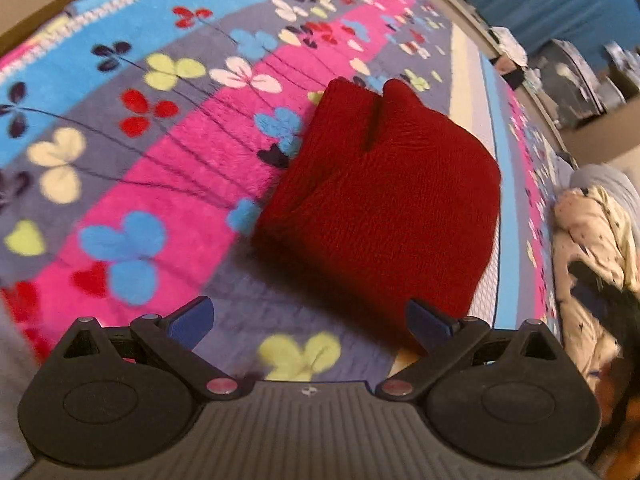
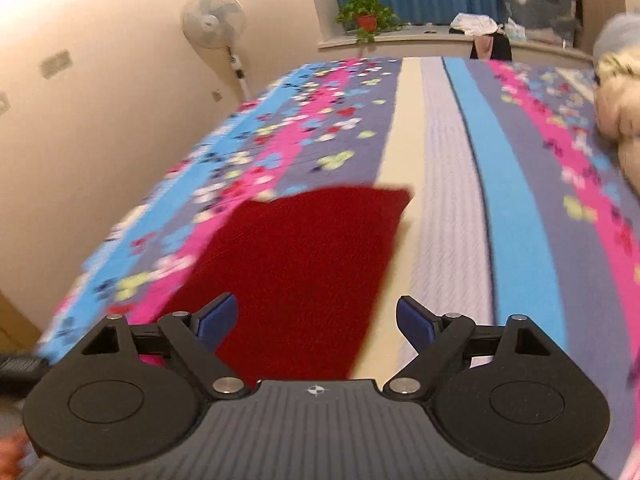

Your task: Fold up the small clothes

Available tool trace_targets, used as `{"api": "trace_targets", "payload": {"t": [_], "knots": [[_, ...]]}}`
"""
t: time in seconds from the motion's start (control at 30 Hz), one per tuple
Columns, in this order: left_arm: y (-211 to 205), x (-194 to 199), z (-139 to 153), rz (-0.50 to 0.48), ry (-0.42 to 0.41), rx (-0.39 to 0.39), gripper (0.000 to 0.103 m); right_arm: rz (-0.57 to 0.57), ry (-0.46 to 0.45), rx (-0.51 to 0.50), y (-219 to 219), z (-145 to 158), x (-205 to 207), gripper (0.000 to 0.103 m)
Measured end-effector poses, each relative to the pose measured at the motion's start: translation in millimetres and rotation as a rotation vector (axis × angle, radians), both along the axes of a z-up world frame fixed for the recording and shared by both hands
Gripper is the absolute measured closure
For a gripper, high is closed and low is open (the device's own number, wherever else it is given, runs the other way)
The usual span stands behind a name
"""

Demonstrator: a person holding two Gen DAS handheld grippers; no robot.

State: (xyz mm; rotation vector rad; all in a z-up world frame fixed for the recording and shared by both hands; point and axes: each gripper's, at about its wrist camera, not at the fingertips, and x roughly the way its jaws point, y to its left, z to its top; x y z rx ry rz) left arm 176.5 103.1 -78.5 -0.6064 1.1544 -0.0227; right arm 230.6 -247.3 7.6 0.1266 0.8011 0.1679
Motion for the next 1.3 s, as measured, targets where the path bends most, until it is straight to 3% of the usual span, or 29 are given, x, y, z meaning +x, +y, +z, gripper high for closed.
{"api": "trace_targets", "payload": {"t": [0.13, 0.23, 0.33, 0.43, 0.47, 0.5, 0.53, 0.6, 0.63, 0.7, 0.8, 0.9, 0.97, 1.07, 1.1, 1.2, 1.3], "knots": [[-12.2, 32.4, -18.3, 0.036, 0.036, 0.006, 0.001, -0.075, 0.130, 0.050, -28.7, -33.3, 105.2, 0.014], [-16.4, 49.6, -32.2, 0.051, 0.064, 0.028, 0.001, -0.090, 0.230, 0.149, -38.8, -65.6, 170.0, 0.014], [-15.8, 59.5, -55.8, 0.063, 0.148, 0.037, 0.001, -0.079, 0.271, 0.157, -33.6, -93.3, 214.0, 0.013], [-6.6, 67.3, -77.1, 0.093, 0.184, -0.020, 0.000, -0.069, 0.297, 0.146, -27.7, -115.6, 242.5, 0.010], [-2.5, 71.3, -78.1, 0.107, 0.181, -0.021, 0.006, -0.064, 0.335, 0.177, -28.8, -124.0, 248.7, 0.019], [0.8, 74.6, -74.6, 0.118, 0.151, -0.013, 0.031, -0.062, 0.375, 0.201, -30.4, -129.6, 252.9, 0.056], [1.5, 79.3, -69.9, 0.096, 0.122, -0.022, 0.037, -0.047, 0.411, 0.194, -29.5, -134.8, 253.9, 0.066], [0.5, 94.6, -60.1, 0.045, 0.117, 0.026, 0.056, -0.021, 0.369, 0.160, -27.8, -129.6, 243.4, 0.076], [1.0, 105.3, -56.8, 0.011, 0.112, 0.046, 0.058, -0.032, 0.351, 0.164, -31.4, -126.4, 234.2, 0.077], [8.4, 138.3, -49.0, -0.031, 0.103, 0.087, 0.060, -0.108, 0.341, 0.176, -46.8, -123.0, 204.8, 0.079], [-0.1, 212.5, -33.9, -0.177, 0.028, 0.182, 0.060, -0.266, 0.313, 0.246, -72.6, -126.2, 132.2, 0.081], [-45.4, 286.3, -25.7, -0.393, -0.041, 0.280, 0.060, -0.461, 0.273, 0.422, -78.4, -138.7, 35.2, 0.082], [-83.0, 317.8, -25.0, -0.491, -0.060, 0.349, 0.059, -0.547, 0.201, 0.504, -60.0, -146.0, -14.7, 0.082], [-104.0, 331.4, -25.1, -0.503, -0.056, 0.387, 0.055, -0.609, 0.124, 0.518, -37.0, -150.1, -42.6, 0.080], [-101.1, 328.3, -24.5, -0.498, -0.062, 0.401, 0.048, -0.621, 0.115, 0.503, -36.1, -148.9, -40.9, 0.074], [-73.3, 318.4, -19.6, -0.453, -0.102, 0.418, 0.030, -0.629, 0.130, 0.461, -47.2, -140.3, -28.5, 0.060], [-38.0, 312.6, -12.0, -0.392, -0.124, 0.381, 0.030, -0.608, 0.041, 0.344, -60.4, -118.0, -16.5, 0.049]]}}
